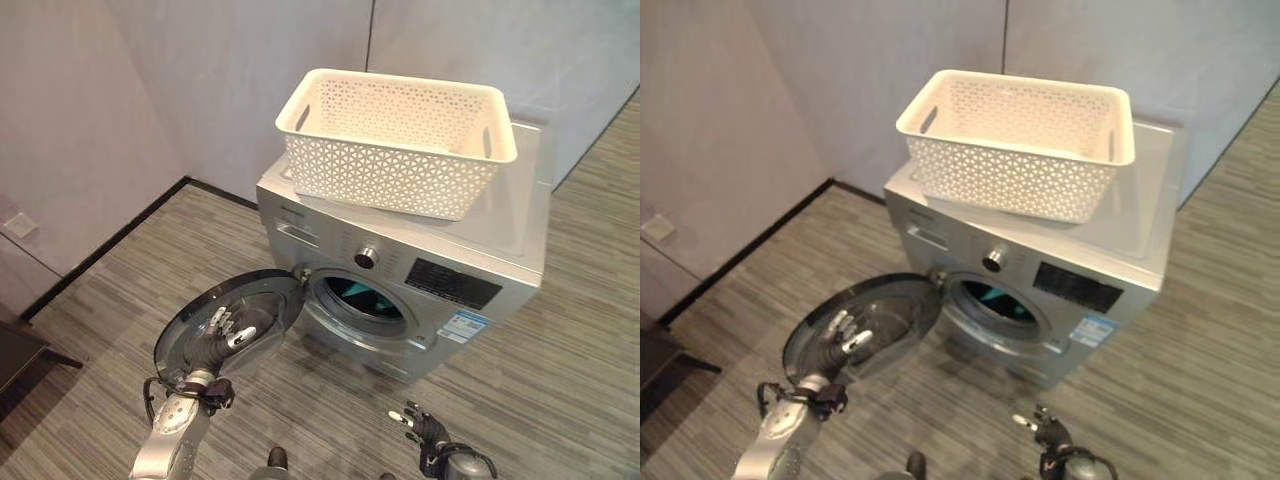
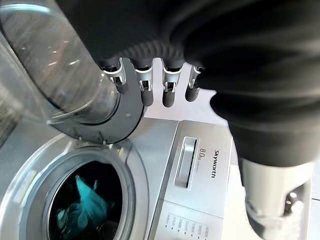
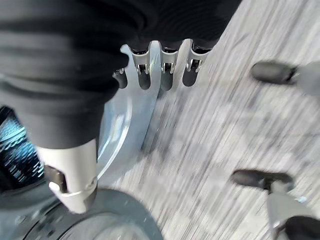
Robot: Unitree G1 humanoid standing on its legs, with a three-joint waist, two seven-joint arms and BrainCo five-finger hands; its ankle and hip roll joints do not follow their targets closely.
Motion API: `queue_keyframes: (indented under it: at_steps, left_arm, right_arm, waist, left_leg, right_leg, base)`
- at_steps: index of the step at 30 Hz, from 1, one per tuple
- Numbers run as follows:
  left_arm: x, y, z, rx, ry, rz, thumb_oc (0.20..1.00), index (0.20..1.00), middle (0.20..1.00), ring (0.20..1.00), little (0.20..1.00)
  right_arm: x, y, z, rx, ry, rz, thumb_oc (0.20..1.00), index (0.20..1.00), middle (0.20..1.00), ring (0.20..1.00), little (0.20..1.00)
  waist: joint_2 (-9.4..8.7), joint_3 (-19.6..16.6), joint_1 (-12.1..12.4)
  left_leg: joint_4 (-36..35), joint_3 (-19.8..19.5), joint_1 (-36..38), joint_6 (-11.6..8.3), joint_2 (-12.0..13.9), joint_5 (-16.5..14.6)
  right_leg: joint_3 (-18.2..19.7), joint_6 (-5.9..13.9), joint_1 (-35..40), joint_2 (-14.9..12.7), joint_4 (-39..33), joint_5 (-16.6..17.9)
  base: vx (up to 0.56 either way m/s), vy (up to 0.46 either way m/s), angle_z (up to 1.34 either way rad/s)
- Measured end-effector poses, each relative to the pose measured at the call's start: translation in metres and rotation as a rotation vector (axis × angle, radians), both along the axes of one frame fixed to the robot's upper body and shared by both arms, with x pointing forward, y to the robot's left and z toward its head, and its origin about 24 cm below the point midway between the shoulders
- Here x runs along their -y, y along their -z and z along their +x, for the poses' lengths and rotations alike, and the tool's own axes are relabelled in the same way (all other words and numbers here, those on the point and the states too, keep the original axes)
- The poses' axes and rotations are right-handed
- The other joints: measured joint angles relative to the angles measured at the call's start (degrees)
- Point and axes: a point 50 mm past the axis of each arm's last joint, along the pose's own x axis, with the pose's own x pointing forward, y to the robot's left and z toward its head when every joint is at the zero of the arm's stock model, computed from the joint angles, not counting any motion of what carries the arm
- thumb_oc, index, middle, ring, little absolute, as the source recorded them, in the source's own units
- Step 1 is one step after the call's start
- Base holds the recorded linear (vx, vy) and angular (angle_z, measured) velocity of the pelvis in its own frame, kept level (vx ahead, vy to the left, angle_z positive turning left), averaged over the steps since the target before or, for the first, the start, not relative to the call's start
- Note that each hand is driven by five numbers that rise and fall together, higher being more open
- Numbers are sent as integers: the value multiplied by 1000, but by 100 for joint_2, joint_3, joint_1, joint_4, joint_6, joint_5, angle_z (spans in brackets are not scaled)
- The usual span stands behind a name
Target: Grab the laundry basket,head to the washer,open it,put in the laundry and shut it.
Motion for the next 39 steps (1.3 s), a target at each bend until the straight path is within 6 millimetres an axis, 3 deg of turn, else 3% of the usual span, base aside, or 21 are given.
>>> queue_keyframes:
  at_steps: [3,7,10,13,15,16,18,21,23,26,31,35,39]
  left_arm:
    - [-27,-18,3,77,-143,132,1000,1000,1000,1000,1000]
    - [-79,-67,5,231,-367,584,1000,1000,1000,1000,1000]
    - [-120,-103,10,300,-568,790,1000,1000,1000,1000,1000]
    - [-196,-176,24,258,-773,1152,1000,1000,1000,1000,1000]
    - [-214,-230,33,325,-941,1190,1000,1000,1000,1000,1000]
    - [-218,-238,43,304,-977,1183,1000,1000,1000,1000,1000]
    - [-227,-243,55,183,-974,1259,1000,1000,1000,1000,1000]
    - [-216,-238,79,125,-905,1281,1000,1000,1000,1000,1000]
    - [-208,-235,97,127,-906,1035,1000,1000,1000,1000,1000]
    - [-214,-233,100,71,-904,813,1000,1000,1000,1000,1000]
    - [-205,-236,111,96,-868,615,1000,1000,1000,1000,1000]
    - [-196,-223,120,142,-809,233,1000,1000,1000,1000,1000]
    - [-186,-208,128,129,-733,77,1000,1000,1000,1000,1000]
  right_arm:
    - [-2,5,-16,-42,-1,-2,1000,1000,1000,1000,1000]
    - [-8,8,-28,-65,0,9,1000,1000,1000,1000,1000]
    - [-8,6,-29,-54,-32,-5,1000,1000,1000,1000,1000]
    - [-14,-1,-14,10,-91,12,1000,1000,1000,1000,1000]
    - [-16,-2,-12,16,-102,16,1000,1000,1000,1000,1000]
    - [-18,-1,-13,8,-121,15,1000,1000,1000,1000,1000]
    - [-23,-3,-3,33,-168,18,1000,1000,1000,1000,1000]
    - [-28,-7,10,67,-184,21,1000,1000,1000,1000,1000]
    - [-28,-10,20,91,-162,30,1000,1000,1000,1000,1000]
    - [-32,-24,42,189,-145,62,1000,1000,1000,1000,1000]
    - [-34,-36,55,256,-142,76,1000,1000,1000,1000,1000]
    - [-33,-44,68,296,-140,82,1000,1000,1000,1000,1000]
    - [-35,-52,81,338,-142,86,1000,1000,1000,1000,1000]
  waist:
    - [-73,-3,15]
    - [-179,-64,10]
    - [-264,-109,21]
    - [-513,-251,-67]
    - [-721,-274,-123]
    - [-819,-298,-135]
    - [-918,-296,-205]
    - [-1080,-180,-330]
    - [-1133,-62,-349]
    - [-1331,221,-637]
    - [-1536,479,-862]
    - [-1547,621,-920]
    - [-1516,699,-913]
  left_leg:
    - [-11,-92,-20,-41,-16,26]
    - [-14,-221,-106,-57,-95,37]
    - [-15,-222,-115,-60,-133,36]
    - [-13,-178,-280,-90,-60,56]
    - [-11,-184,-420,-124,-70,104]
    - [-10,-175,-448,-119,-93,108]
    - [-10,-166,-514,-105,-100,120]
    - [-5,-146,-814,-101,-114,206]
    - [68,-235,-1117,-97,-111,242]
    - [108,-219,-1424,-113,-73,302]
    - [162,-220,-1811,-120,14,366]
    - [202,-213,-1950,-125,73,361]
    - [209,-206,-2025,-137,95,352]
  right_leg:
    - [-61,15,16,-43,-2,7]
    - [-185,60,-8,-118,-2,-21]
    - [-178,78,-22,-149,-2,21]
    - [-165,47,-213,-88,-1,50]
    - [-164,26,-349,-66,0,98]
    - [-157,24,-392,-59,2,108]
    - [-155,13,-463,-78,0,125]
    - [-131,-6,-778,-76,2,228]
    - [-169,-16,-981,-81,2,281]
    - [-154,-69,-1288,-27,22,378]
    - [-147,-133,-1667,67,52,482]
    - [-141,-142,-1802,121,52,499]
    - [-105,-142,-1885,143,52,498]
  base:
    - [22,-9,14]
    - [48,28,15]
    - [55,43,3]
    - [-1,16,-8]
    - [0,30,-2]
    - [0,0,0]
    - [-42,15,-4]
    - [-87,24,-2]
    - [-45,34,9]
    - [-47,3,-3]
    - [-11,-12,-4]
    - [-5,1,-2]
    - [-5,3,-2]
